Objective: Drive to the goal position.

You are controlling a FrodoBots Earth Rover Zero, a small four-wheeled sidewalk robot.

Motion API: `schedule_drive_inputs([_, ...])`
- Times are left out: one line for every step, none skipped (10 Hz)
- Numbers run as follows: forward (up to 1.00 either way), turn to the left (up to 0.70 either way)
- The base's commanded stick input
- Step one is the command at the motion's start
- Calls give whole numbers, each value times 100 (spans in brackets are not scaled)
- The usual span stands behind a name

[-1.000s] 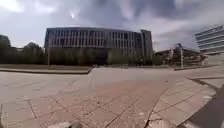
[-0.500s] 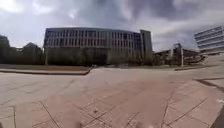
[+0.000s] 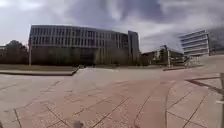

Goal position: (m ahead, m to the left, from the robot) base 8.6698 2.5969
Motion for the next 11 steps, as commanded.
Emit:
schedule_drive_inputs([55, -1])
schedule_drive_inputs([56, -1])
schedule_drive_inputs([56, -1])
schedule_drive_inputs([56, -1])
schedule_drive_inputs([56, -1])
schedule_drive_inputs([56, -1])
schedule_drive_inputs([56, -1])
schedule_drive_inputs([56, -1])
schedule_drive_inputs([56, -1])
schedule_drive_inputs([56, -1])
schedule_drive_inputs([56, -1])
